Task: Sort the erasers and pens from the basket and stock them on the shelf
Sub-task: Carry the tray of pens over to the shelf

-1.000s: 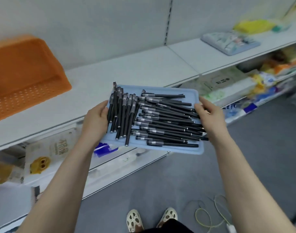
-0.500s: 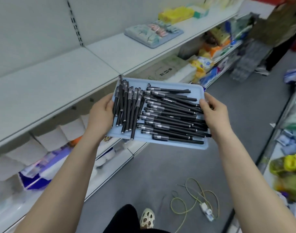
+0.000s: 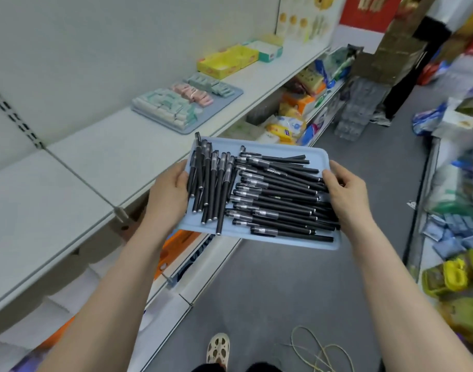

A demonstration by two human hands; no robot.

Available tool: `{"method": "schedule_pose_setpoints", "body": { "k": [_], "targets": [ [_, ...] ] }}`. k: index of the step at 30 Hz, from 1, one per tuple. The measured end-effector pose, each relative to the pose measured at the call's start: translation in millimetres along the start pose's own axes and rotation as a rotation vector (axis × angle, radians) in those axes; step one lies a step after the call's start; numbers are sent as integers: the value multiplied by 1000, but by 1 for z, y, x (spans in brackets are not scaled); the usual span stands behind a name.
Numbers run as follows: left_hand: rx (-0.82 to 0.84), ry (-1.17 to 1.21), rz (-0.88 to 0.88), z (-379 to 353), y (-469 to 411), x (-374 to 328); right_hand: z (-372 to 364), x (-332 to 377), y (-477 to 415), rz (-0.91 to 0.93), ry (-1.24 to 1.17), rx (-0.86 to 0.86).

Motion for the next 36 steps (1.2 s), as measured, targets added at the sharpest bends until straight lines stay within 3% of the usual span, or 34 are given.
{"method": "schedule_pose_setpoints", "body": {
  "k": [9,26,36],
  "targets": [
    [-7,-113,65,-57,-122,-40,4,6,-145,7,7,26],
    [-209,-123,194,-147,-309,-127,-19,23,-446,109,61,233],
    [-214,-103,274,-199,-423,-169,-34,27,-586,127,138,303]
  ]
}}
Point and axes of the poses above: each hand's wrist, its own y-axis away from the middle knuckle, its own z-axis out of the back of the hand, x = y × z, the point moved 3 cm from there along -y, towards the middle knuckle, and after that the axes turned 15 degrees about -y, right-handed, at the moved point
